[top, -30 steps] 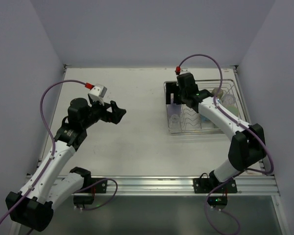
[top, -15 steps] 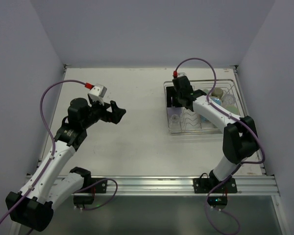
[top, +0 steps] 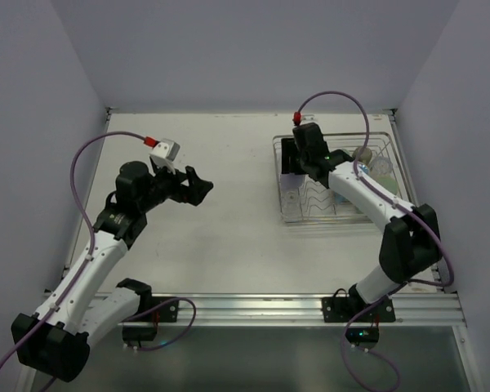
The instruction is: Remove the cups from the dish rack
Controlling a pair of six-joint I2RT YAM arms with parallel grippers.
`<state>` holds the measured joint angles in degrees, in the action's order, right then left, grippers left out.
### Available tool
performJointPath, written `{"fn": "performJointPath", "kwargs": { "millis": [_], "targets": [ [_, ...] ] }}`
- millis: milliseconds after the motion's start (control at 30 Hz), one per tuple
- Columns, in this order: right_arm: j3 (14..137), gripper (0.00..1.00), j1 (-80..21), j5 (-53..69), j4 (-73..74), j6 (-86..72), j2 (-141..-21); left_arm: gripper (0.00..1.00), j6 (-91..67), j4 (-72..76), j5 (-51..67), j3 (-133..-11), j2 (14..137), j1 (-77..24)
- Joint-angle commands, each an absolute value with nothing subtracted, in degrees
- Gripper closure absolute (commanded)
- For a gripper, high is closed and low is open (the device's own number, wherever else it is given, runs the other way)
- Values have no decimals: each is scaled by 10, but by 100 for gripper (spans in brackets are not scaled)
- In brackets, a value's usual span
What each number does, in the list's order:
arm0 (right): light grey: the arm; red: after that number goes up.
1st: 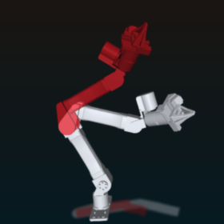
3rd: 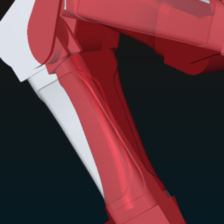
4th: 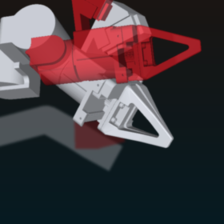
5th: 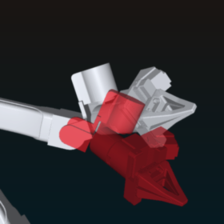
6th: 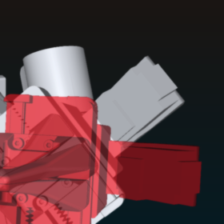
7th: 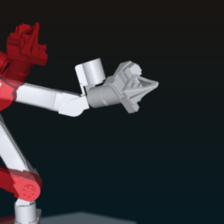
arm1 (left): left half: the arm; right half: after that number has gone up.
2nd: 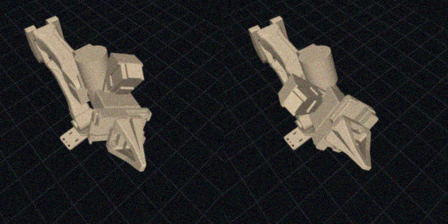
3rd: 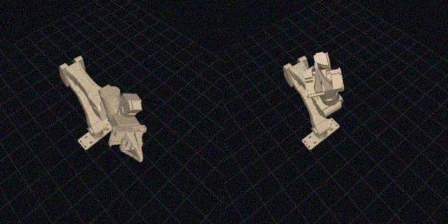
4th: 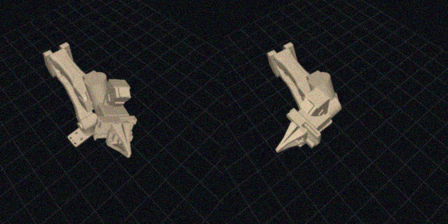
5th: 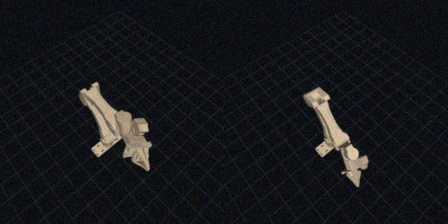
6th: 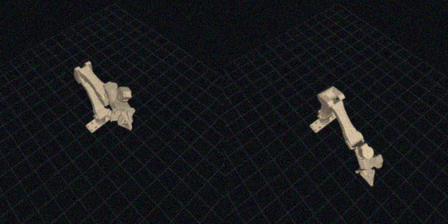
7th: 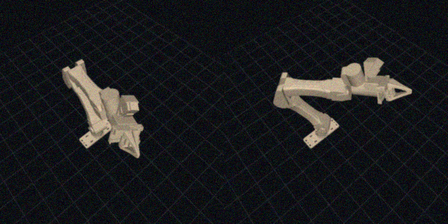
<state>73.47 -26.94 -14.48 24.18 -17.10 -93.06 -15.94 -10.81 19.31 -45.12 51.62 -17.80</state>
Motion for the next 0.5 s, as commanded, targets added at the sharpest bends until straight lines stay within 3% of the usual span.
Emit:
{"fn": "performJointPath", "kwargs": {
  "millis": [0, 267, 467],
  "targets": [
    [737, 69, -270, -163, 195, -176, -819, 0, -198, -73, 234, -467, 539, -181],
    [683, 73, -269, -101, 142, -203, -671, 9, -321, 71, 348, -469, 561, -182],
    [572, 73, -269, 79, -21, -312, -575, 12, -446, 222, 407, -446, 591, -182]
  ]
}}
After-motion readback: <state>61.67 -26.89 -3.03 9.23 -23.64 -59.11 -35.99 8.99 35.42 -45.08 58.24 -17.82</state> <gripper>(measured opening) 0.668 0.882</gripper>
